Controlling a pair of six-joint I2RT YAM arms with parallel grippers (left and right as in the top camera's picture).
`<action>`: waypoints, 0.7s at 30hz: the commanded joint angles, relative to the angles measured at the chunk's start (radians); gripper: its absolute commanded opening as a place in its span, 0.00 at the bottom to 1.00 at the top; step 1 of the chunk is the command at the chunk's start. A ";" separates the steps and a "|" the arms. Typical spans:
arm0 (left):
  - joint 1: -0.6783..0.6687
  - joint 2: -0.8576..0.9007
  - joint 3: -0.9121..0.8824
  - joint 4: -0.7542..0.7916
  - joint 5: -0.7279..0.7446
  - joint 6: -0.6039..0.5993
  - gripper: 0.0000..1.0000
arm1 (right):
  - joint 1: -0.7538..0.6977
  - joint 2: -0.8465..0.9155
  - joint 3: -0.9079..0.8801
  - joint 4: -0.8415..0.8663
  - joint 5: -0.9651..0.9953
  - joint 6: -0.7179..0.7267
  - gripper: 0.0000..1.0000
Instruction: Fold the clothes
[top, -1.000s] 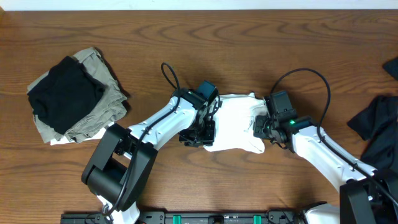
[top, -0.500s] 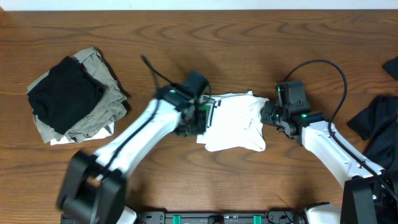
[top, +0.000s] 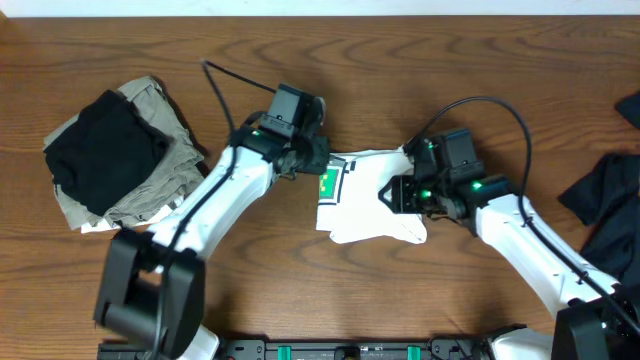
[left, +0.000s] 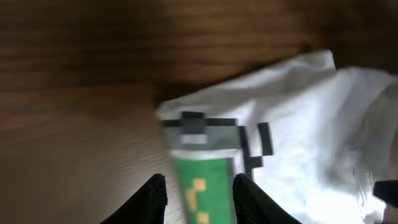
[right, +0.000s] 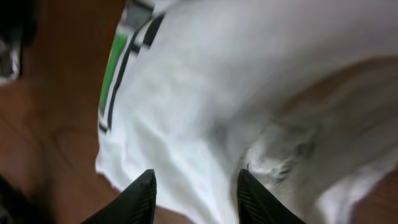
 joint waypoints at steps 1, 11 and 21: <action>0.002 0.077 0.011 0.016 0.134 0.075 0.38 | 0.042 0.038 -0.024 -0.007 0.004 -0.026 0.42; -0.013 0.179 0.008 -0.097 0.190 0.063 0.38 | 0.038 0.212 -0.034 -0.057 0.187 -0.035 0.46; -0.086 0.185 0.004 -0.352 0.184 0.045 0.23 | -0.036 0.229 -0.032 0.042 0.455 -0.023 0.54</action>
